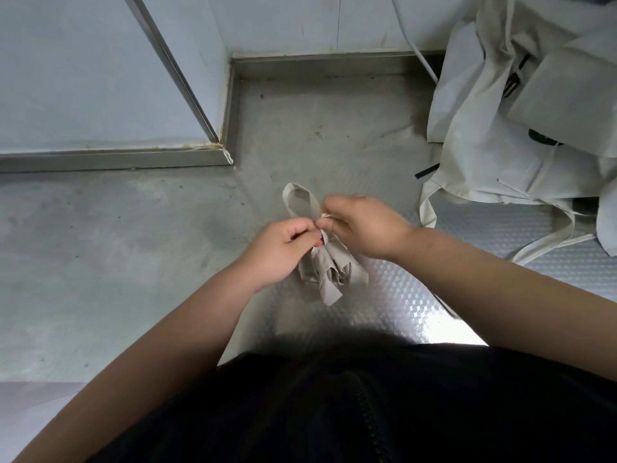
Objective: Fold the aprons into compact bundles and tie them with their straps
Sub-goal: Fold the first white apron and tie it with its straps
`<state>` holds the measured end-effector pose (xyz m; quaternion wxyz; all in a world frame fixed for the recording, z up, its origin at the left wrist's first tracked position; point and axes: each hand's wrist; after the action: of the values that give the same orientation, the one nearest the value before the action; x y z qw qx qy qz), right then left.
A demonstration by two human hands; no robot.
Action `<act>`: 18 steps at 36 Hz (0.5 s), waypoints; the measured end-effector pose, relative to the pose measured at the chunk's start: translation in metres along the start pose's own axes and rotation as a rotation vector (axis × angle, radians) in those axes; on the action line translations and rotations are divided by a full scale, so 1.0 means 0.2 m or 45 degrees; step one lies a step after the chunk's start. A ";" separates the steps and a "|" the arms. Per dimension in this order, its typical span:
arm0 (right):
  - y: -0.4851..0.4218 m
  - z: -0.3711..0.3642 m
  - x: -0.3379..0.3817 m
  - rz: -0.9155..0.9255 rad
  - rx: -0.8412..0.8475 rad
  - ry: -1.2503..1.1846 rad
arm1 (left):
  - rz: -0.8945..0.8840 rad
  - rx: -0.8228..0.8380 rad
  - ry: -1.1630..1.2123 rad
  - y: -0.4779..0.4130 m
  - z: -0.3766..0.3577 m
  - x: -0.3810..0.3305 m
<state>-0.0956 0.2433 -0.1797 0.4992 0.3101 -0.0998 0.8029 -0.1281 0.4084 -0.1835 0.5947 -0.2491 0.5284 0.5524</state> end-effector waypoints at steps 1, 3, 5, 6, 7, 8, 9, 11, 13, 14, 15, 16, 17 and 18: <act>-0.01 0.00 0.00 -0.075 0.032 -0.030 | -0.019 0.025 -0.025 0.01 0.00 0.00; -0.01 0.00 0.00 -0.181 0.025 -0.180 | -0.048 0.047 -0.062 0.01 0.00 0.00; -0.01 0.00 0.00 -0.320 -0.012 -0.348 | -0.048 0.016 -0.021 0.01 0.00 0.02; 0.00 0.00 0.00 -0.394 -0.095 -0.354 | -0.043 -0.010 0.016 0.01 0.00 0.02; 0.01 -0.01 0.00 -0.393 -0.275 -0.221 | -0.040 -0.036 0.050 0.00 -0.01 0.02; 0.02 -0.02 0.01 -0.304 -0.498 0.003 | -0.033 -0.056 0.074 0.00 -0.01 0.02; 0.03 -0.04 0.02 -0.193 -0.674 0.169 | -0.024 -0.070 0.096 -0.01 -0.02 0.01; 0.06 -0.04 0.02 0.015 -0.815 0.277 | -0.016 -0.085 0.131 -0.01 -0.03 0.01; 0.08 -0.06 0.01 0.140 -0.700 0.266 | -0.024 -0.085 0.119 -0.02 -0.03 0.01; 0.08 -0.06 0.00 0.168 -0.574 0.223 | -0.029 -0.085 0.107 -0.02 -0.03 0.01; 0.09 -0.06 0.00 0.166 -0.443 0.159 | -0.032 -0.084 0.102 -0.02 -0.03 0.02; 0.09 -0.06 0.01 0.139 -0.343 0.098 | -0.030 -0.075 0.098 -0.03 -0.03 0.02; 0.09 -0.06 0.01 0.099 -0.274 0.042 | -0.029 -0.062 0.089 -0.02 -0.02 0.03; 0.08 -0.05 0.02 0.052 -0.245 -0.007 | -0.031 -0.049 0.071 -0.02 -0.02 0.02</act>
<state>-0.1149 0.2432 -0.1835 0.5100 0.2609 -0.1843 0.7987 -0.1256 0.4057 -0.1906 0.5815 -0.2822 0.5310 0.5479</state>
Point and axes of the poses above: each hand's wrist, its own y-axis away from the middle knuckle, its own z-axis out of the back of the hand, x = y × z, and after that the axes turned 4 degrees about -z, right-handed
